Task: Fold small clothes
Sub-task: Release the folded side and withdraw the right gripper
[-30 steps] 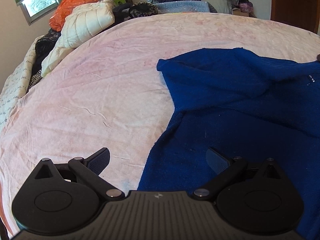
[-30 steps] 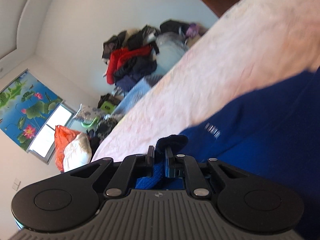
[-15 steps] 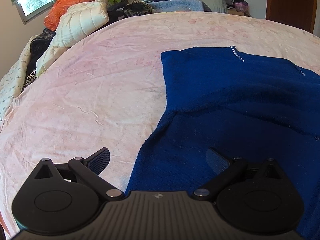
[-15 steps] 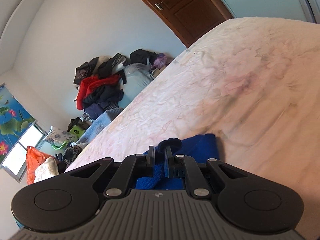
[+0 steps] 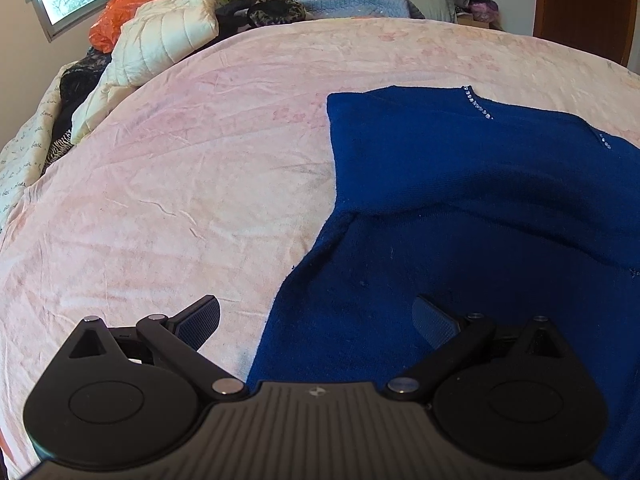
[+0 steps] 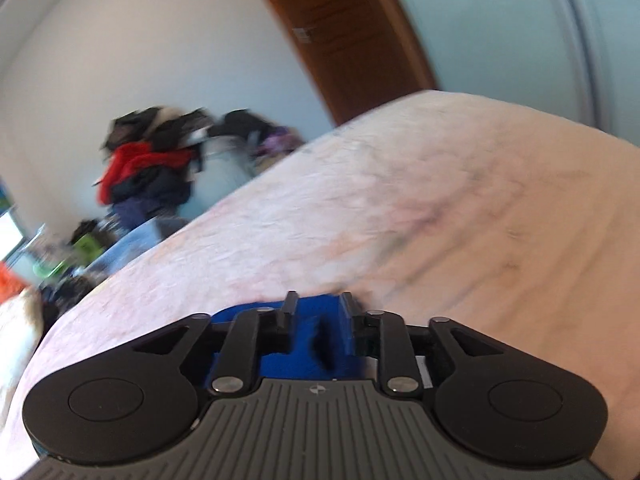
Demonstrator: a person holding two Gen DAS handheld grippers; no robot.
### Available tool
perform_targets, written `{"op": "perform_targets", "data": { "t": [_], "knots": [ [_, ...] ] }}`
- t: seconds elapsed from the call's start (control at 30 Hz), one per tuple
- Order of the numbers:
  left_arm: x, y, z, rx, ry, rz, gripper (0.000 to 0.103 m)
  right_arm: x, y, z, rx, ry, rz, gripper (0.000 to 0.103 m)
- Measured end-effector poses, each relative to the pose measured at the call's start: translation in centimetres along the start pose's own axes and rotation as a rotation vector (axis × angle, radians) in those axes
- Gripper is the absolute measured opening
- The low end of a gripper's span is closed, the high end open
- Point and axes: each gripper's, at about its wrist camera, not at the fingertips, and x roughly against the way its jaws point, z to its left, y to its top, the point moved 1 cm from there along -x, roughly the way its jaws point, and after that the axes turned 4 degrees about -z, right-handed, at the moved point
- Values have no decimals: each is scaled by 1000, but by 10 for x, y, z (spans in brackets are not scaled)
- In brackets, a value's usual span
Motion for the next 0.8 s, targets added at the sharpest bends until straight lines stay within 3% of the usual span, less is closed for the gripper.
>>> {"op": "perform_targets", "data": {
  "t": [0.03,0.13,0.2,0.3,0.43,0.53,0.6,0.7,0.8],
  "knots": [
    [0,-1,-1,1,-4,3,103,0,-3,11,47,25,15,47],
    [1,-4,-5,-3,-12,8,103,-13,-11,28,100,82,117,56],
    [3,-7,-6,-12,-12,7,103,-28,-18,27,120,32,185,56],
    [4,-10,-5,-13,-12,7,103,-19,-21,26,138,-24,151,55],
    [1,-11,-4,-4,-14,19,103,2,-22,30,204,-11,104,86],
    [3,-13,-5,0,-24,22,103,-4,-30,28,295,-57,173,85],
    [5,-15,-7,-8,-26,18,103,-1,-31,16,252,-95,181,84],
    [8,-18,-8,-21,-24,12,103,23,-28,-2,140,-37,142,84],
    [10,-20,-9,-23,-30,13,103,47,-29,-9,122,24,136,84]
  ]
}}
